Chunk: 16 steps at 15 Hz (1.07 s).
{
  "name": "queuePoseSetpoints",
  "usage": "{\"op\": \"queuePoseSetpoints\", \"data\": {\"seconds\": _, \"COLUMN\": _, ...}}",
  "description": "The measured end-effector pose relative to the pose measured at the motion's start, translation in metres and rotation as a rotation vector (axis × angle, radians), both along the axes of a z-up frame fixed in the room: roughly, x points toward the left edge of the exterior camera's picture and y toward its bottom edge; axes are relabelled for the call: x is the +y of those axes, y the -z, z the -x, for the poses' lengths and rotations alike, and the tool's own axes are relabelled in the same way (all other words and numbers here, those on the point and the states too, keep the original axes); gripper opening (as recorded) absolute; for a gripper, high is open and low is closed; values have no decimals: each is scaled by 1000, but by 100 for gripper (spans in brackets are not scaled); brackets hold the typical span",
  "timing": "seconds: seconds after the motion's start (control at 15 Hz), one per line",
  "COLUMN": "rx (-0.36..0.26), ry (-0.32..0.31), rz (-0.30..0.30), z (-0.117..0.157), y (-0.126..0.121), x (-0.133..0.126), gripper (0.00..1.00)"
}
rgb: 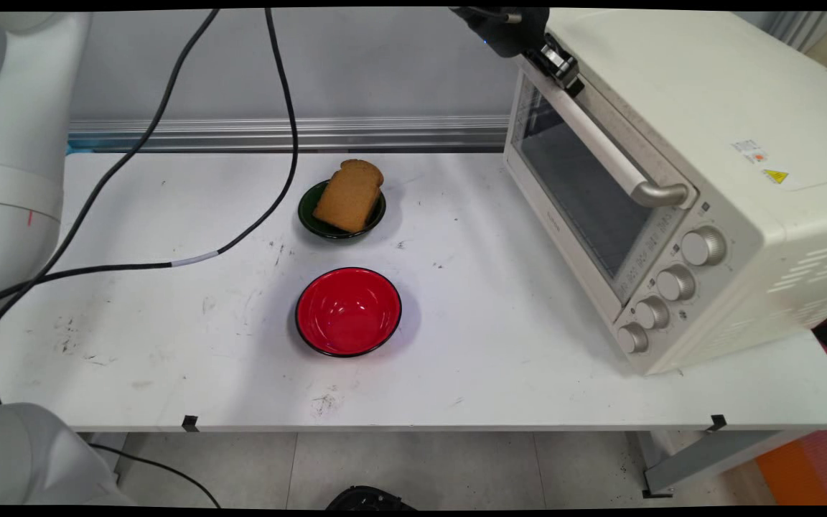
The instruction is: Open the oven
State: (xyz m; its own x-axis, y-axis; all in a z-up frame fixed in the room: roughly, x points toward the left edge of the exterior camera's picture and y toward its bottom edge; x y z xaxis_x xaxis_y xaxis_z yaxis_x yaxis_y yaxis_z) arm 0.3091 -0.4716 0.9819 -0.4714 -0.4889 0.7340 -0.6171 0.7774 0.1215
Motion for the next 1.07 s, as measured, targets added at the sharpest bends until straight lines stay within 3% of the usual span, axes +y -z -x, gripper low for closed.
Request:
{"op": "queuePoseSetpoints", "data": {"seconds": 0.6, "rx": -18, "ry": 10, "rz": -5, "z": -4, "y": 11, "x": 3, "gripper": 0}}
{"op": "queuePoseSetpoints", "data": {"seconds": 1.07, "rx": -52, "ry": 41, "rz": -41, "z": -21, "y": 16, "x": 21, "gripper": 0}}
